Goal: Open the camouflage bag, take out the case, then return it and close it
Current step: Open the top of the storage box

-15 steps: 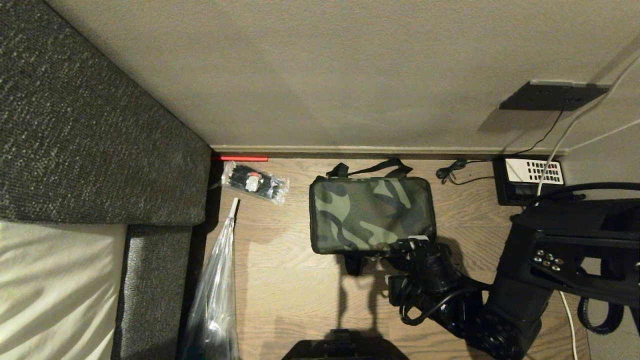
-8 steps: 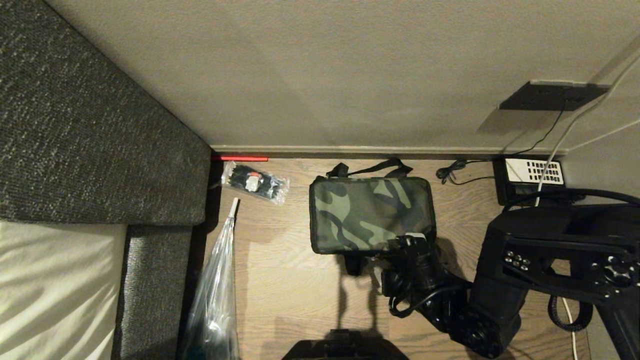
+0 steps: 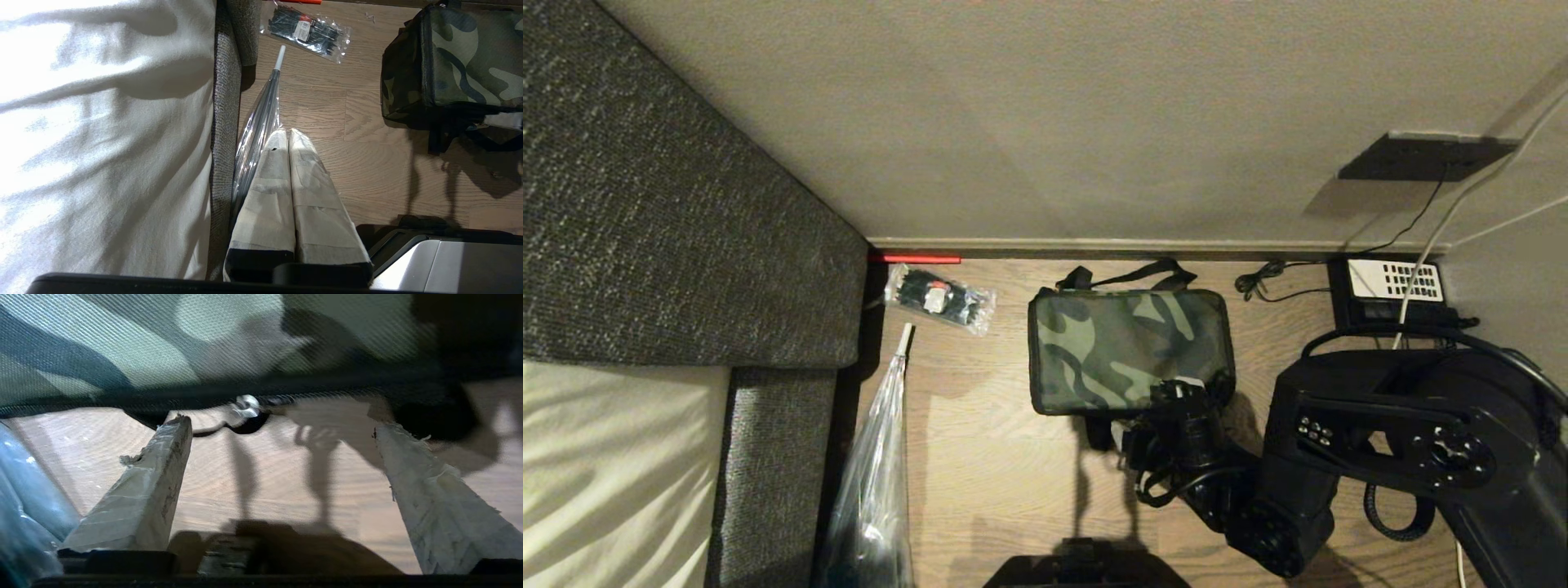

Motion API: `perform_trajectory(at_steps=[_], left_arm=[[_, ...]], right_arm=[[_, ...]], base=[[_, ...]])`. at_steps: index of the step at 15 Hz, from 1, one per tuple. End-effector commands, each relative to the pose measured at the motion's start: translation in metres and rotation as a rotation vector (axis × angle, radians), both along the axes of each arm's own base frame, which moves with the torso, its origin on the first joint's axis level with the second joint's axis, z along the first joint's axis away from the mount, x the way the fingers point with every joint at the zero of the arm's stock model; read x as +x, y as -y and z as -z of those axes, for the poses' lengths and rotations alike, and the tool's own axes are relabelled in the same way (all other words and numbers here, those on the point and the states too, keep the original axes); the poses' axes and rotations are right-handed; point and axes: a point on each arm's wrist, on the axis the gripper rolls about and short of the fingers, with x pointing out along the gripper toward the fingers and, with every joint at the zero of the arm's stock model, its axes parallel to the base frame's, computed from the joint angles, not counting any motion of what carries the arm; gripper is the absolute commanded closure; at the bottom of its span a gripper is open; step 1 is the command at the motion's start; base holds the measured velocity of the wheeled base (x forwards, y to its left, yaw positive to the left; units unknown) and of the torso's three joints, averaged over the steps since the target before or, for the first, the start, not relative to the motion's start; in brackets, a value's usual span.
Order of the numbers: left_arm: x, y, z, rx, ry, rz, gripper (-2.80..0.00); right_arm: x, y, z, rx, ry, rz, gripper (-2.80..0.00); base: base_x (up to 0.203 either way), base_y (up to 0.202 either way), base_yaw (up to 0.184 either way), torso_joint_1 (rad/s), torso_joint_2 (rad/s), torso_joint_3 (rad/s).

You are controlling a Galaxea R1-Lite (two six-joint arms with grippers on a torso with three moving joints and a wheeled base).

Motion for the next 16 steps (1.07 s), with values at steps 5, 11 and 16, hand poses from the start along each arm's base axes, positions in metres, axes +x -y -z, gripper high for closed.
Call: perform_trajectory(at_steps=[5,11,16], left_arm=[[0.0,0.0,0.0,0.0,-0.003,-0.001,0.0],[0.0,0.0,0.0,0.0,-0.003,-0.001,0.0],[0.0,0.0,0.0,0.0,-0.003,-0.001,0.0]], right_arm=[[0.02,0.002,0.004,0.039,0.016,-0.056,-2.8],[0.035,0.025,0.01,-0.031,0.03,-0.069,-2.8],[0.035,0.024,0.009,-0.025,0.035,-0.068,0.0]], base=[[0.0,0.0,0.0,0.0,0.0,0.0],[0.0,0.0,0.0,0.0,0.0,0.0],[0.0,0.0,0.0,0.0,0.0,0.0]])
